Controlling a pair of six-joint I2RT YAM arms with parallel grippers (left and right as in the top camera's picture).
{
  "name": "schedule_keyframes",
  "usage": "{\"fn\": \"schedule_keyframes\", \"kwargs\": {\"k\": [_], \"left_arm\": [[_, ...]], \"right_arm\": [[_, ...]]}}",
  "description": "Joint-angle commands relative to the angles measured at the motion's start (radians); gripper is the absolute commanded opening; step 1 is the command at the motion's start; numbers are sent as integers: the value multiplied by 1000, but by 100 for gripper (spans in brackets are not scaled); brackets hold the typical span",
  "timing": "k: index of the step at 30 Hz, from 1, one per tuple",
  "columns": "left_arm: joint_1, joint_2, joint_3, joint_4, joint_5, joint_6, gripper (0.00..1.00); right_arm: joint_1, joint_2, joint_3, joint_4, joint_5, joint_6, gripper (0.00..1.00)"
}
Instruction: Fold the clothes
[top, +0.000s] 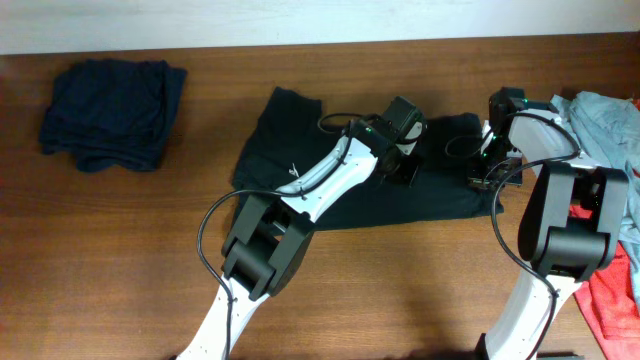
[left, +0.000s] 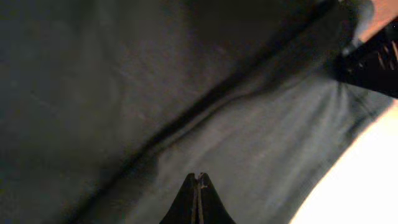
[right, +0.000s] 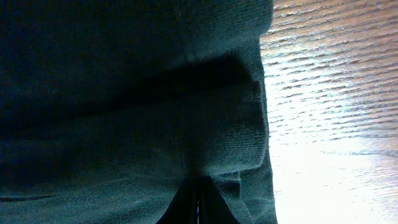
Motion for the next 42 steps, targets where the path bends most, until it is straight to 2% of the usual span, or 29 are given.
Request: {"fn": "schedule_keyframes", "kwargs": {"k": [1,12,18,26,30,42], "left_arm": [[-7,-7,16,-28,61,-59,1],[-24,76,13,-37,2,-64,1],[-20,84,13,-5,-82,-64,1],[18,84,17,21,-57,-64,1],[30,82,22,-14,24,-64,1],[30,77,24,-123,5,-63,1]], "right_arm": [[2,-6,2,8,-3,5,4],[2,-6,2,11,-3,5,4],[2,-6,2,11,-3,5,4],[2,-6,2,11,-3,5,4],[2,-6,2,11,-3,5,4],[2,-6,2,11,-3,5,4]]}}
